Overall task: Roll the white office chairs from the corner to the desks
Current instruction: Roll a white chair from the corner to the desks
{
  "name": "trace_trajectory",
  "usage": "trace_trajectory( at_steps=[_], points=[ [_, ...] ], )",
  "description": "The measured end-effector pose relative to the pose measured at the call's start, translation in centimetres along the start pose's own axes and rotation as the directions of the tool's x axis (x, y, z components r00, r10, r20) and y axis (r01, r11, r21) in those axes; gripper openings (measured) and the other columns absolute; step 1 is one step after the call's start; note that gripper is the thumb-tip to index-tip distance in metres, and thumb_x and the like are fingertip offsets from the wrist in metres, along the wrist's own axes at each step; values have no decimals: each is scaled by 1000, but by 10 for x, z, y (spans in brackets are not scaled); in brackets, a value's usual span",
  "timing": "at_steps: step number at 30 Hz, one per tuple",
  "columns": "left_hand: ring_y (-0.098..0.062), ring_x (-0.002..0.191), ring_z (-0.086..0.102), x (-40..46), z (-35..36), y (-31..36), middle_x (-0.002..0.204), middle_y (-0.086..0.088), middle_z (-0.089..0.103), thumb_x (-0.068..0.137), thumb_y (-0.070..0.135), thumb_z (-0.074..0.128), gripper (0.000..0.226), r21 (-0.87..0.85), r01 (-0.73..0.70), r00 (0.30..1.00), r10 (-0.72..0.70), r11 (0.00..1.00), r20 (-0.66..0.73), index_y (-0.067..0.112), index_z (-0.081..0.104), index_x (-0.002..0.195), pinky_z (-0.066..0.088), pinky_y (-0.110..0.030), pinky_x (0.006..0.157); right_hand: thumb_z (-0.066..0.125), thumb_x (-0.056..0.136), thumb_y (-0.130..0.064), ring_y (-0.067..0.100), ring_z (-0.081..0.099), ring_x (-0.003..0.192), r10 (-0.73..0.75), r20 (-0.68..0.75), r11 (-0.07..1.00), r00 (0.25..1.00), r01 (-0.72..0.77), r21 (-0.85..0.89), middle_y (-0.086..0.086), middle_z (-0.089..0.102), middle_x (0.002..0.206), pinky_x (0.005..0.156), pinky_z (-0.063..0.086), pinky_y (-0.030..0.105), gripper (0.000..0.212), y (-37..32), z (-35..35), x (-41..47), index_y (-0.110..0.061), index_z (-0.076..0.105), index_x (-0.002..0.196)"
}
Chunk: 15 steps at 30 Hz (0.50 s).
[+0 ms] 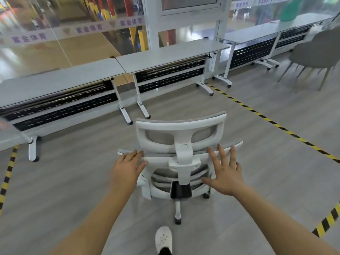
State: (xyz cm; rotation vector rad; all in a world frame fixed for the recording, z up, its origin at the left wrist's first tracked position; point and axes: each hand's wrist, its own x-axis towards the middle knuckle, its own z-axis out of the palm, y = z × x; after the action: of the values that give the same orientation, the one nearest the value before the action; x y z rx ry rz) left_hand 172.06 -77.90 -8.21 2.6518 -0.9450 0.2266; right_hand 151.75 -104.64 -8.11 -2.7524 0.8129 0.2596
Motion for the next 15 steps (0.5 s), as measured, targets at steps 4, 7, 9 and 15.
trace_trajectory(
  at_steps=[4, 7, 9, 15],
  points=[
    [-27, 101, 59, 95, 28, -1, 116, -4, 68, 88, 51, 39, 52, -53, -35, 999, 34, 998, -16, 21, 68, 118, 51, -39, 83, 42, 79, -81, 32, -44, 136, 45, -21, 999, 999, -44, 12, -10, -35, 156, 116, 12, 62, 99, 9, -26, 82, -57, -36, 133],
    [-27, 100, 55, 168, 44, 2, 115, -2, 68, 88, 53, 38, 52, -82, -49, 999, 48, 995, -9, 22, 68, 118, 49, -40, 87, 36, 78, -86, 29, -34, 143, 122, 6, 990, 992, -122, 65, -14, -28, 159, 116, 9, 63, 90, 14, -56, 146, -56, -17, 144],
    [-26, 97, 53, 216, 55, 3, 114, -2, 68, 89, 53, 39, 52, -60, -100, 995, 99, 993, -8, 21, 68, 118, 48, -40, 86, 30, 75, -90, 29, -23, 148, 182, 11, 980, 983, -182, 85, -14, -19, 162, 116, 6, 64, 89, 15, -78, 189, -52, -4, 148],
    [-26, 109, 40, 349, 91, 22, 120, -4, 62, 91, 39, 60, 41, -219, -63, 997, 72, 974, 37, 17, 64, 125, 42, -35, 91, 25, 67, -96, 32, -12, 150, 294, -23, 947, 955, -289, 138, -7, -8, 165, 116, 3, 63, 101, 22, -127, 315, -42, 11, 151]
  ],
)
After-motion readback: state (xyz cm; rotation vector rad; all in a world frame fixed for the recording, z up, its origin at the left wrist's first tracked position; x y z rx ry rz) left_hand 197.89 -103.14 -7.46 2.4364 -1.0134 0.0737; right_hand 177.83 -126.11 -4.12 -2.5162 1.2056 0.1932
